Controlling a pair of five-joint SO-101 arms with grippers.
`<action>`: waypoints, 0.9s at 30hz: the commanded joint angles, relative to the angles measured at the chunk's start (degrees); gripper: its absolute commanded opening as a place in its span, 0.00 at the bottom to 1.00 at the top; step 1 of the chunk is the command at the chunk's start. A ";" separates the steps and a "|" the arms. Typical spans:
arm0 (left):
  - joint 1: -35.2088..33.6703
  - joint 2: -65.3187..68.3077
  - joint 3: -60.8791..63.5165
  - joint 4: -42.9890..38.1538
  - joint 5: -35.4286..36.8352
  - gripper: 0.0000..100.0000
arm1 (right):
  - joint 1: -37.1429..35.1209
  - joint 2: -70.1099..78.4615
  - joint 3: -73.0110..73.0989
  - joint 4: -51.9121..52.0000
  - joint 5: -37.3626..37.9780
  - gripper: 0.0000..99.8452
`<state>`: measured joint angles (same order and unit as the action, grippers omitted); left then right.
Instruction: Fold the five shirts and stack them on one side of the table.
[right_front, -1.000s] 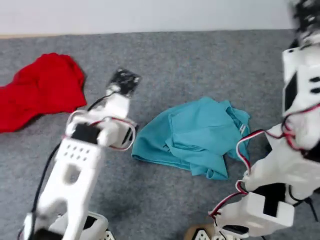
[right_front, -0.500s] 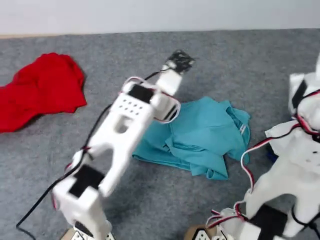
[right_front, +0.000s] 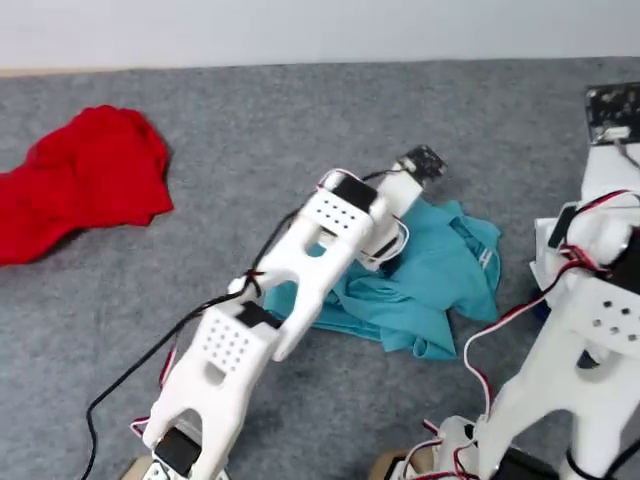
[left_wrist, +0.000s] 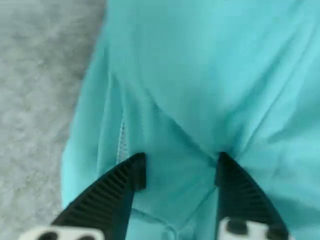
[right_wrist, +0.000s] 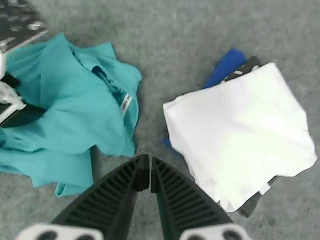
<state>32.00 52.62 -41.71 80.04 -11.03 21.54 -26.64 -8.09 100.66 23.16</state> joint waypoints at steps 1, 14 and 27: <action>0.88 5.10 -13.05 7.74 -2.99 0.17 | 0.57 -2.59 1.49 1.54 -0.18 0.01; -8.18 0.26 -49.63 20.57 -0.35 0.00 | 0.57 -3.56 4.66 -3.65 -0.09 0.01; -31.74 -29.10 -14.81 20.57 1.32 0.00 | -14.55 -2.86 5.45 -4.09 0.00 0.01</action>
<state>5.98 32.57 -66.33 99.38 -9.89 12.66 -28.40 -3.08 98.11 23.16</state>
